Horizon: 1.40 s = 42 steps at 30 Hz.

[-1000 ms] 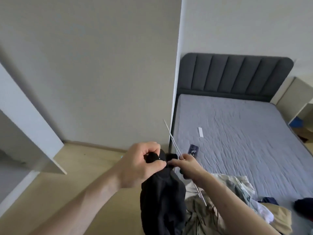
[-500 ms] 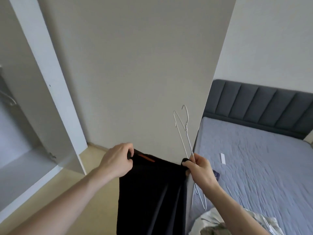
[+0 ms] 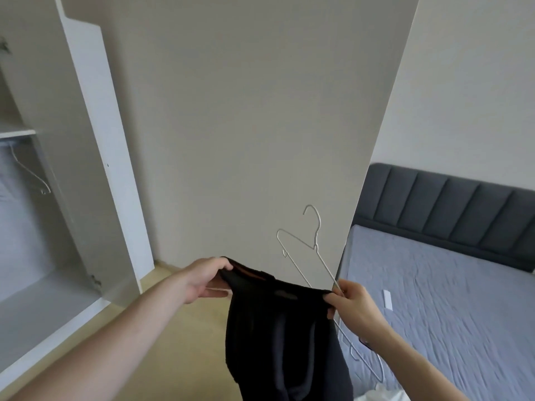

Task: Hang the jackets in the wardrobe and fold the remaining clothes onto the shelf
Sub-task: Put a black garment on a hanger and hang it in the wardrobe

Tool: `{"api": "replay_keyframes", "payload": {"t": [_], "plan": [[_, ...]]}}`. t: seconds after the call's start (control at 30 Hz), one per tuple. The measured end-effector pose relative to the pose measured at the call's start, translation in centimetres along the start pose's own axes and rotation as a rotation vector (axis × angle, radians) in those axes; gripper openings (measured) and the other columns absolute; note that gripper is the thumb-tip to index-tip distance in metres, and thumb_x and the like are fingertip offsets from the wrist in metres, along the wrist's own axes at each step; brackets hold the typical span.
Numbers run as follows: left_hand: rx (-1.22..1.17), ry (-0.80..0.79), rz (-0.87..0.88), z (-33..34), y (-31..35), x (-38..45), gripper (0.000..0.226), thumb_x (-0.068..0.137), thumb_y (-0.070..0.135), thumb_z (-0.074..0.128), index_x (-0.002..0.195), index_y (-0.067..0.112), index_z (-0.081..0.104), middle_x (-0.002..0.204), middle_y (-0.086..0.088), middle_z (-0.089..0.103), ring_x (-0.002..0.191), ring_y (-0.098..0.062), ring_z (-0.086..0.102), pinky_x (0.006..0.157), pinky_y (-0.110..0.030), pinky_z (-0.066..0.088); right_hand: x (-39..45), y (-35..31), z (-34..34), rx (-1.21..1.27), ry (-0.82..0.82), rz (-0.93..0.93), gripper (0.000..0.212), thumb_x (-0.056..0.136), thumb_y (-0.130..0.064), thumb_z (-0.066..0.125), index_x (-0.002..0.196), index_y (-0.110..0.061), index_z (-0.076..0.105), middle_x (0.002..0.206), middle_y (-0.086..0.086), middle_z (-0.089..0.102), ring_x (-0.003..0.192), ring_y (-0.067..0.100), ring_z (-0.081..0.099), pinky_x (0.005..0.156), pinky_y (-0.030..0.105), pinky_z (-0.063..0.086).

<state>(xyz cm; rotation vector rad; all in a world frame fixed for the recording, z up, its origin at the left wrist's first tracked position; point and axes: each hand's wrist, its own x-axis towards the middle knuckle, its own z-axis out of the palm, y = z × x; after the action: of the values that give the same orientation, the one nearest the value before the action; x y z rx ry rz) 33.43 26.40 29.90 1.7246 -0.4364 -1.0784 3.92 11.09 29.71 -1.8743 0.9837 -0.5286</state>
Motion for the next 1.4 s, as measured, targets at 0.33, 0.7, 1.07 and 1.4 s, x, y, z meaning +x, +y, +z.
{"api": "replay_keyframes", "payload": {"t": [0.33,0.7,1.07,1.4], "plan": [[0.002,0.271,0.078,0.9,3.0,1.4,0.032,0.086,0.042,0.068,0.096,0.012,0.070,0.096,-0.011,0.071,0.086,-0.029,0.069,0.068,-0.030,0.052,-3.0,-1.7,-4.3,-0.092,0.015,-0.214,0.040,0.102,-0.039,0.054,0.067,-0.025,0.067,0.057,-0.001,0.057,0.041,0.002,0.040,0.046,0.012,0.032],[0.591,0.256,0.322,-3.5,1.2,1.4,0.044,0.104,0.035,0.048,0.095,-0.002,0.069,0.083,-0.002,0.064,0.072,-0.016,0.054,0.067,-0.029,0.040,-4.3,-4.0,-4.0,-0.128,-0.171,-0.281,0.028,0.102,-0.038,0.052,0.088,-0.042,0.076,0.048,0.000,0.051,0.044,0.008,0.042,0.049,0.020,0.037],[0.595,0.287,0.648,-4.4,4.8,-3.8,0.034,0.102,0.037,0.054,0.072,0.028,0.069,0.069,0.010,0.064,0.062,-0.007,0.050,0.063,-0.025,0.038,-2.2,-6.8,2.0,-0.183,-0.199,-0.335,0.030,0.104,-0.039,0.053,0.084,-0.034,0.075,0.049,-0.003,0.048,0.046,0.013,0.042,0.050,0.023,0.035],[0.446,0.232,0.720,-4.1,7.4,-5.8,0.035,0.102,0.034,0.059,0.068,0.030,0.068,0.061,0.021,0.057,0.057,0.003,0.049,0.061,-0.015,0.039,-1.6,-9.2,3.9,-0.182,-0.080,-0.376,0.034,0.100,-0.041,0.057,0.072,-0.030,0.071,0.050,-0.003,0.034,0.051,0.014,0.029,0.051,0.027,0.028]]}}
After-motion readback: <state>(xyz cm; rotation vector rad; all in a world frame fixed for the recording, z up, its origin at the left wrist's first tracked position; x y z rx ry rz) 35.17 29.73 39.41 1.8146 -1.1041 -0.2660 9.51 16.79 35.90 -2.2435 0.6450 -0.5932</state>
